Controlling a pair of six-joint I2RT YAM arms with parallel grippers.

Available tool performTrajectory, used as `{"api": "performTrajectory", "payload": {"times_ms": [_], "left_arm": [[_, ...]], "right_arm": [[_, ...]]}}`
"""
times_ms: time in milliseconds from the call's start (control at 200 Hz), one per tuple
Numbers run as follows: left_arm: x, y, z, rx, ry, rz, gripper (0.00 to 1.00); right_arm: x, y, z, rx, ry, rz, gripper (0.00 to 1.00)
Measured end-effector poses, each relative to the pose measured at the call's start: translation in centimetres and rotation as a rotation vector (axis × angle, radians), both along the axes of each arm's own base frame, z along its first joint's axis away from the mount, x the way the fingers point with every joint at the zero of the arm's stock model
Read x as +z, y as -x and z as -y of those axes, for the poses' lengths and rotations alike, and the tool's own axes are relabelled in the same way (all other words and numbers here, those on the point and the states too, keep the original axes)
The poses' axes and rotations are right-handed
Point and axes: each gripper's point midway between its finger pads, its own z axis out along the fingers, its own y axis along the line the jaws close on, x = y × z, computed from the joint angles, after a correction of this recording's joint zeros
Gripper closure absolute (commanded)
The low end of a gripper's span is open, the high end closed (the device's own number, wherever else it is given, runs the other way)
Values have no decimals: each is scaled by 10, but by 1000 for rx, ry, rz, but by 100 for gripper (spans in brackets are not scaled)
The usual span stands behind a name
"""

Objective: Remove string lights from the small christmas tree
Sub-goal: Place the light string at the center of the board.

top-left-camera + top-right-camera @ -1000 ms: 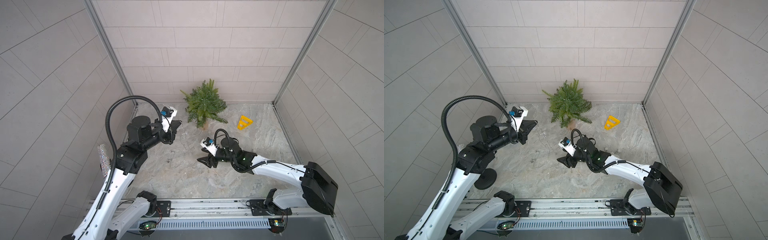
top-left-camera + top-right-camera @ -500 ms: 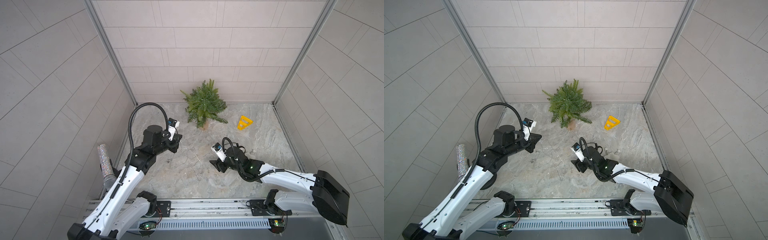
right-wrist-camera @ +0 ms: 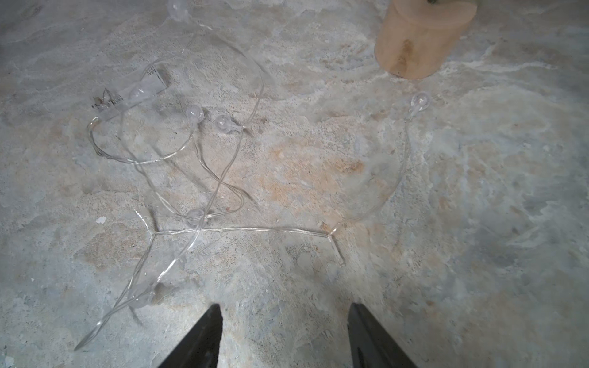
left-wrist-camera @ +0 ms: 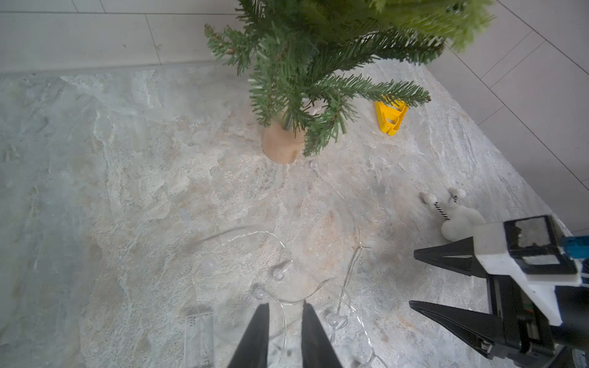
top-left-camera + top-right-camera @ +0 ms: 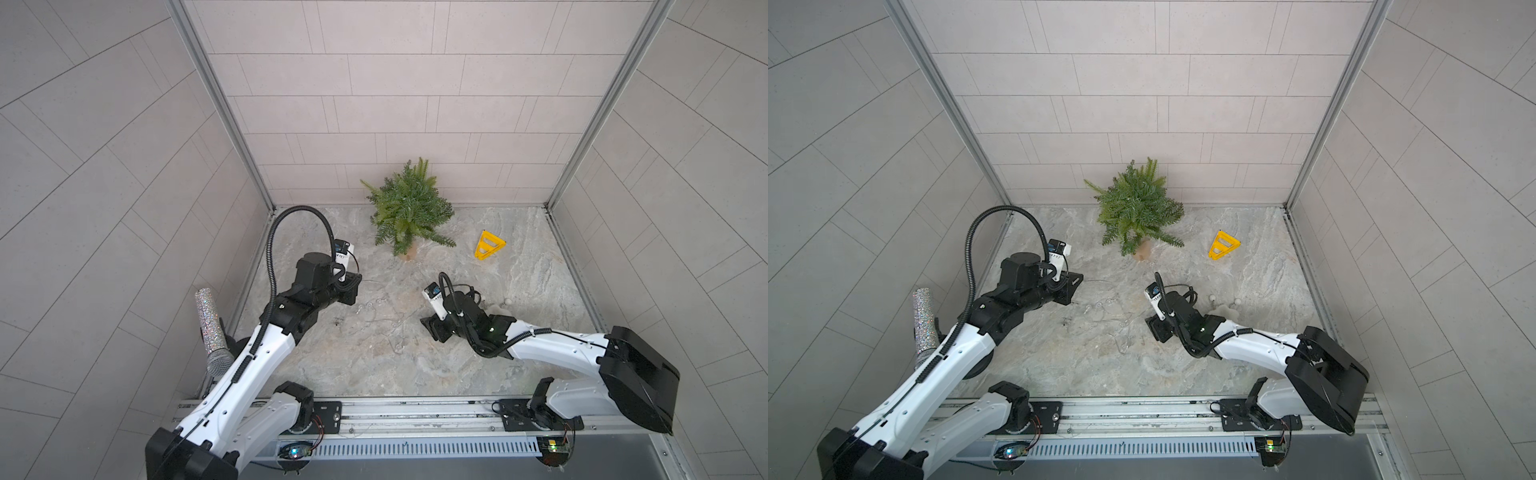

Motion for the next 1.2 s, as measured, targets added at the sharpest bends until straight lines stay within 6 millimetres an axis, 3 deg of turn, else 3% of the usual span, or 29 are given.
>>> {"api": "performTrajectory", "payload": {"times_ms": [110,310,540,696,966,1201], "left_arm": [[-9,4,-9,46,-19,-30,62],[-2,7,-29,143,-51,-3,59],[4,3,-51,246,-57,7,58],[4,0,-64,298,-39,-1,58],[5,0,-65,298,-28,-1,58],[5,-1,-66,299,-28,-2,58]], "right_arm": [[0,-8,-3,-45,-11,-27,36],[-2,-19,-19,-98,-67,-109,40],[-25,-26,-31,-134,-50,-185,42],[-33,-39,-25,-212,-8,-180,49],[-24,-59,-14,-333,32,-180,43],[-53,-55,-3,-374,128,-255,45]]}}
